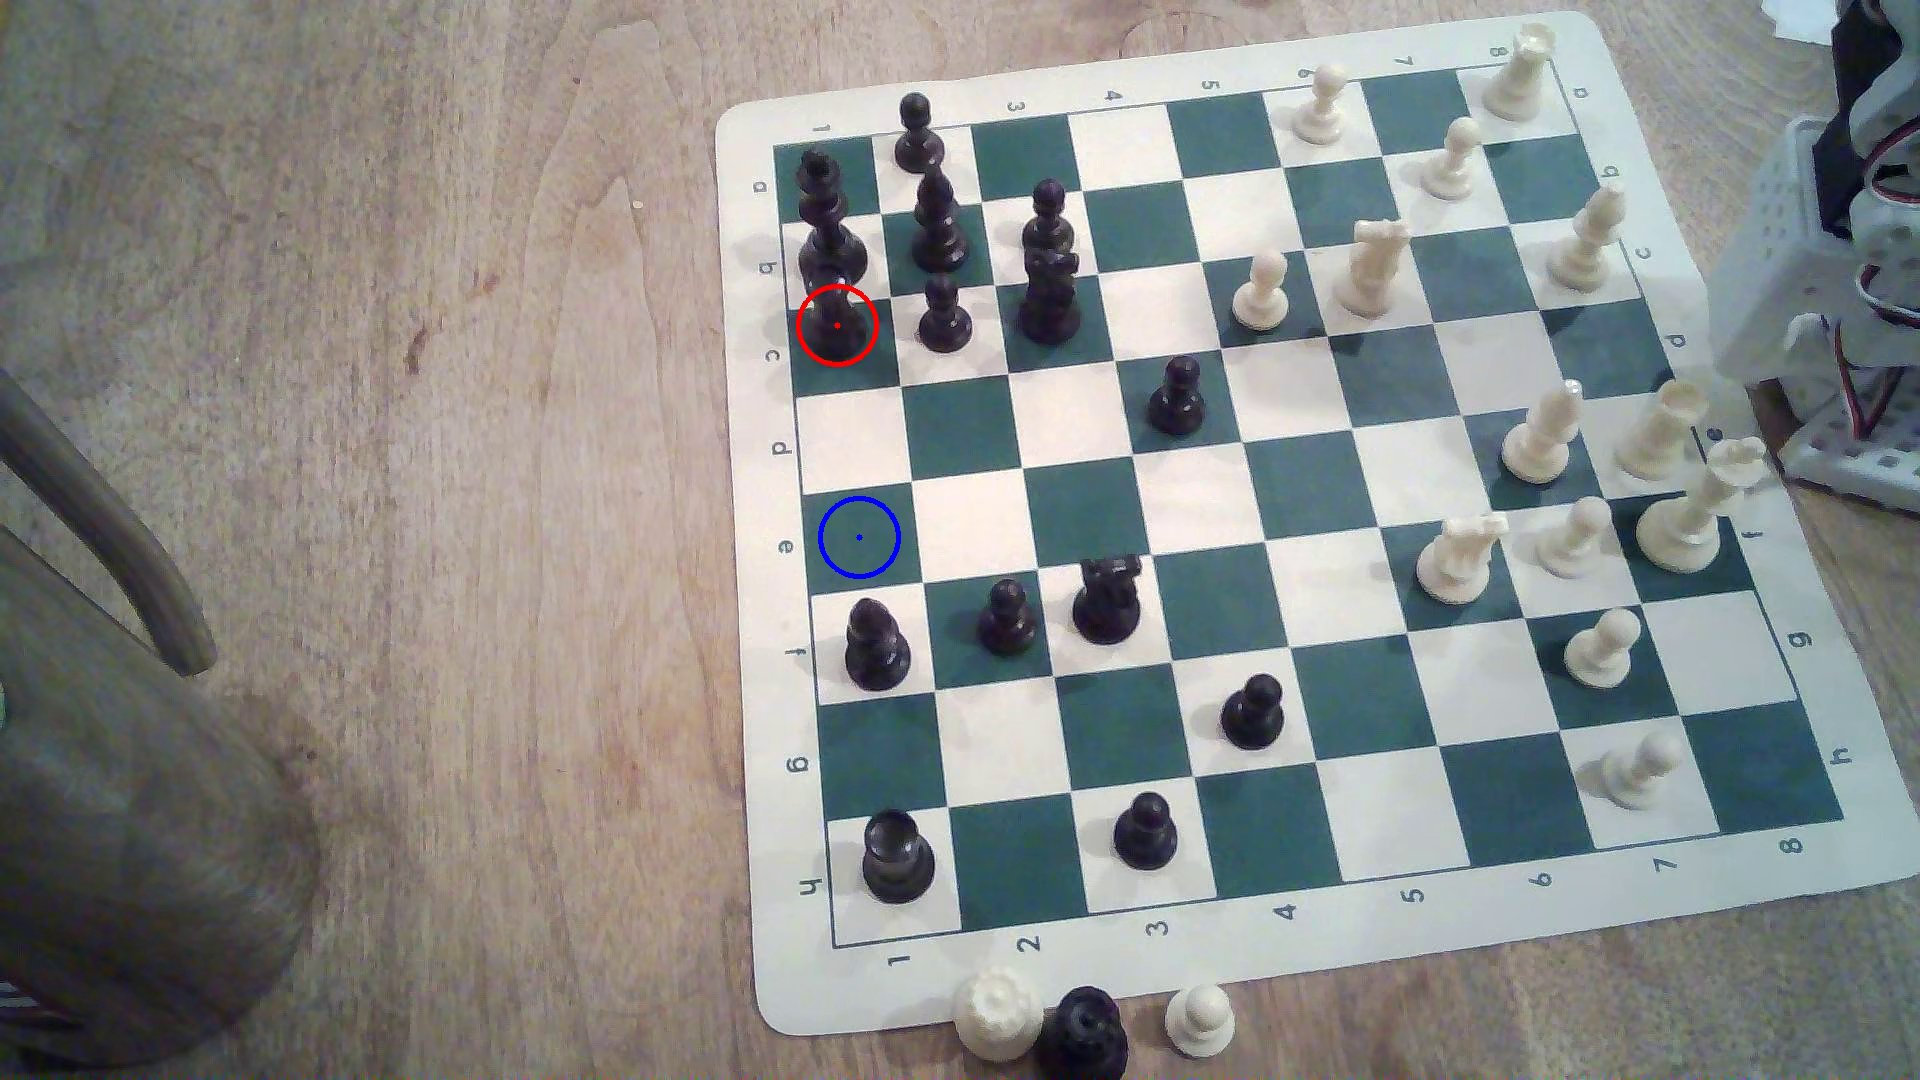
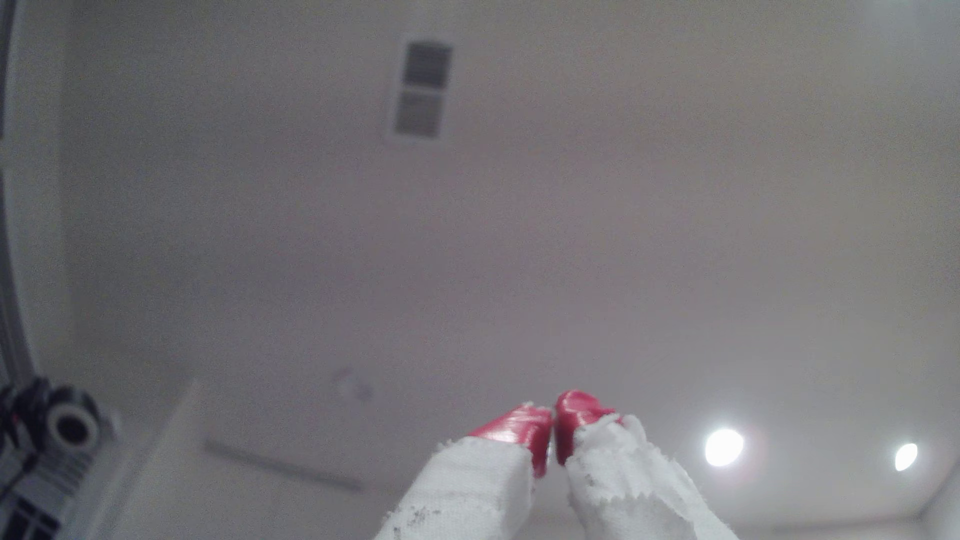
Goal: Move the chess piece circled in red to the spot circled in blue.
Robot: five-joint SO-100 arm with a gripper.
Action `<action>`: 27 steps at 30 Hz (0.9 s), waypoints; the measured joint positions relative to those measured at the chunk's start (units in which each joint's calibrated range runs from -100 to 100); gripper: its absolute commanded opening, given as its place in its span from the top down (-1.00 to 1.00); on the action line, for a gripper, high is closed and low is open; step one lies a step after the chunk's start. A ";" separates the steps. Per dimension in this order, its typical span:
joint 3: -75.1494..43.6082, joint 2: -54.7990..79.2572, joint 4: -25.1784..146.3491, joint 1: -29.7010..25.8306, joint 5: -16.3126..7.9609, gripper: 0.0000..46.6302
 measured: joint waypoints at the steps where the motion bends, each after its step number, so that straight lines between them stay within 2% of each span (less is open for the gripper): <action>1: 0.00 0.00 0.00 0.00 0.00 0.99; 5: 0.00 0.00 -1.59 -4.50 2.30 0.99; 11: 0.00 0.00 -0.48 -6.56 3.08 0.99; 15: -4.07 0.25 11.39 -8.70 3.08 0.99; 21: -17.53 0.25 38.01 -9.88 3.08 0.99; 24: -20.97 0.25 46.37 -8.55 3.17 0.99; 27: -25.21 0.25 62.47 -6.12 3.13 0.99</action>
